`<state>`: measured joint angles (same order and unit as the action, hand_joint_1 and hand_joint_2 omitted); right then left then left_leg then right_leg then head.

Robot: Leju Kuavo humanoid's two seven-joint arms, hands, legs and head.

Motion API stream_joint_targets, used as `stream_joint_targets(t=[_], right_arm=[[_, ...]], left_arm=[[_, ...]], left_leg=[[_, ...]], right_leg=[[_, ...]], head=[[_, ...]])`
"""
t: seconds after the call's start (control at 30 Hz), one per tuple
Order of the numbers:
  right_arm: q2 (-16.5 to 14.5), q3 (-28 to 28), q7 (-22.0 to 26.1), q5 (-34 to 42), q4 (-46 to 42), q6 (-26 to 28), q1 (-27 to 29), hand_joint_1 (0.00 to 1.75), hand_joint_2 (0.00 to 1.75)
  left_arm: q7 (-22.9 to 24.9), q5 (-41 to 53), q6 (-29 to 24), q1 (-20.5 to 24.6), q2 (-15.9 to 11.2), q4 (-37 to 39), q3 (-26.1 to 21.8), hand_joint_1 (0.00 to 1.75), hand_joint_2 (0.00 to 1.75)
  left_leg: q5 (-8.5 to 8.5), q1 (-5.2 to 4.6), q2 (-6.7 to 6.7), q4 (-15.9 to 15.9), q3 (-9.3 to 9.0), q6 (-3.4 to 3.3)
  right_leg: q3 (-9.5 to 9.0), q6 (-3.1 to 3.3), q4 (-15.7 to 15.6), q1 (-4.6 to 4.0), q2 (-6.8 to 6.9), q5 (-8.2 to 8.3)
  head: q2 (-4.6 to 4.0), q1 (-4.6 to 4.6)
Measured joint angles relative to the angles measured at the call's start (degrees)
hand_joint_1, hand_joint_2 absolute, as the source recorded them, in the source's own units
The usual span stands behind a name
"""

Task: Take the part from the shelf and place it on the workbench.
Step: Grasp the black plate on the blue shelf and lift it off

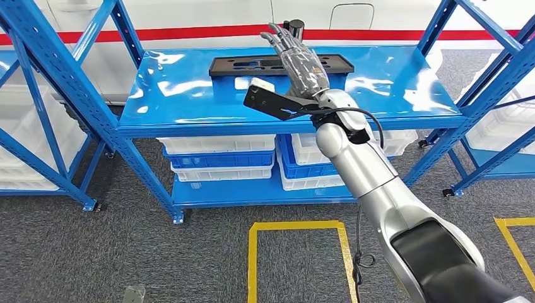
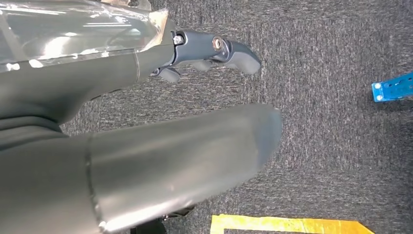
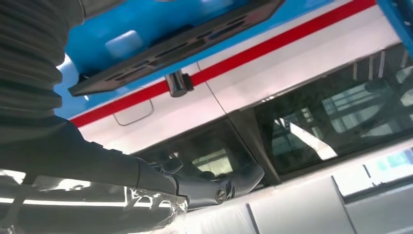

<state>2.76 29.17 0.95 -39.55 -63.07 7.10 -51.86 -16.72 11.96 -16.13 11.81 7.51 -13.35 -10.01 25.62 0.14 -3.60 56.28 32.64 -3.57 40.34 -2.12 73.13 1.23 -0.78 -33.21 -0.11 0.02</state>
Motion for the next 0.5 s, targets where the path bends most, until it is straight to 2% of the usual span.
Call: stream_joint_targets(t=[0.03,0.07,0.1,0.13,0.17,0.2,0.3,0.37,0.43,0.47,0.5], right_arm=[[-0.1,0.1,0.0,0.0,0.2,0.0,0.0,0.0,1.75],[-0.1,0.2,0.0,0.0,0.4,0.0,-0.1,0.0,1.75],[-0.2,0.2,0.0,-0.1,0.6,-0.1,-0.2,0.0,1.75],[-0.2,0.2,0.0,-0.1,0.8,0.0,-0.4,0.0,1.75],[-0.4,0.3,0.0,-0.1,1.0,0.0,-0.5,0.0,1.75],[-0.5,0.4,0.0,-0.2,1.2,0.0,-0.5,0.0,1.75],[-0.7,0.5,-0.1,-0.4,1.8,0.2,-0.6,0.0,1.75],[-0.8,0.5,0.0,-0.5,1.9,0.3,-0.6,0.0,1.75],[-0.9,0.5,0.1,-0.5,2.2,0.5,-0.6,0.0,1.75],[-0.9,0.5,0.2,-0.5,2.4,0.5,-0.5,0.0,1.75],[-0.9,0.5,0.4,-0.5,2.6,0.6,-0.4,0.0,1.75]], left_arm=[[0.0,0.0,0.0,-0.1,0.0,0.0,0.0,0.0,0.0],[0.0,0.0,0.0,-0.1,0.0,0.0,0.0,0.0,0.0],[0.0,0.0,0.1,-0.1,0.0,0.0,0.0,0.0,0.0],[0.0,0.0,0.1,-0.1,-0.1,0.0,-0.1,0.0,0.0],[0.0,0.1,0.2,-0.1,-0.1,0.0,-0.1,0.0,0.0],[0.0,0.1,0.3,-0.1,-0.2,0.0,-0.1,0.0,0.0],[0.1,0.3,0.5,-0.1,-0.3,0.0,-0.1,0.0,0.0],[0.1,0.5,0.5,0.0,-0.4,0.0,-0.1,0.0,0.0],[0.1,0.5,0.5,0.1,-0.5,0.0,0.0,0.0,0.0],[0.2,0.5,0.5,0.1,-0.5,0.0,0.0,0.0,0.0],[0.3,0.5,0.5,0.1,-0.5,0.0,0.0,0.0,0.0]], left_leg=[[0.19,0.05,-0.09,0.1,-0.12,0.14],[0.46,0.14,-0.2,0.2,-0.32,0.37],[0.86,0.25,-0.31,0.4,-0.55,0.67],[1.36,0.22,-0.4,0.7,-0.66,1.1],[1.83,0.19,-0.45,1.0,-0.67,1.51],[2.18,0.13,-0.5,1.3,-0.6,1.84],[2.71,0.27,-0.38,1.5,-0.43,2.37],[3.85,0.43,1.13,4.1,0.82,2.94],[5.96,0.55,2.88,10.9,4.72,3.49],[6.82,0.61,3.25,14.7,7.25,3.64],[6.87,0.62,3.41,17.2,9.38,3.65]], right_leg=[[0.77,-0.44,0.1,0.09,0.03,0.86],[0.32,-1.03,-2.2,0.25,0.06,2.63],[-1.02,-1.71,-6.2,0.45,0.08,4.93],[-2.61,-2.11,-9.9,0.54,0.02,6.71],[-3.84,-2.08,-12.8,0.58,-0.06,7.92],[-4.54,-1.78,-14.4,0.52,-0.14,8.39],[-4.84,-0.37,-14.6,0.37,-0.19,7.96],[-5.47,0.46,-14.7,0.53,-0.06,7.54],[-6.22,1.29,-14.7,0.42,0.18,6.94],[-6.56,1.61,-14.7,0.31,0.28,6.63],[-6.94,1.86,-14.7,0.21,0.38,6.32]], head=[[0.0,0.0],[0.0,0.0],[0.0,0.01],[0.0,0.01],[0.0,-0.02],[0.0,-0.03],[0.0,-0.04],[0.0,-0.26],[0.0,-0.47],[0.0,-0.46],[0.0,-0.47]])
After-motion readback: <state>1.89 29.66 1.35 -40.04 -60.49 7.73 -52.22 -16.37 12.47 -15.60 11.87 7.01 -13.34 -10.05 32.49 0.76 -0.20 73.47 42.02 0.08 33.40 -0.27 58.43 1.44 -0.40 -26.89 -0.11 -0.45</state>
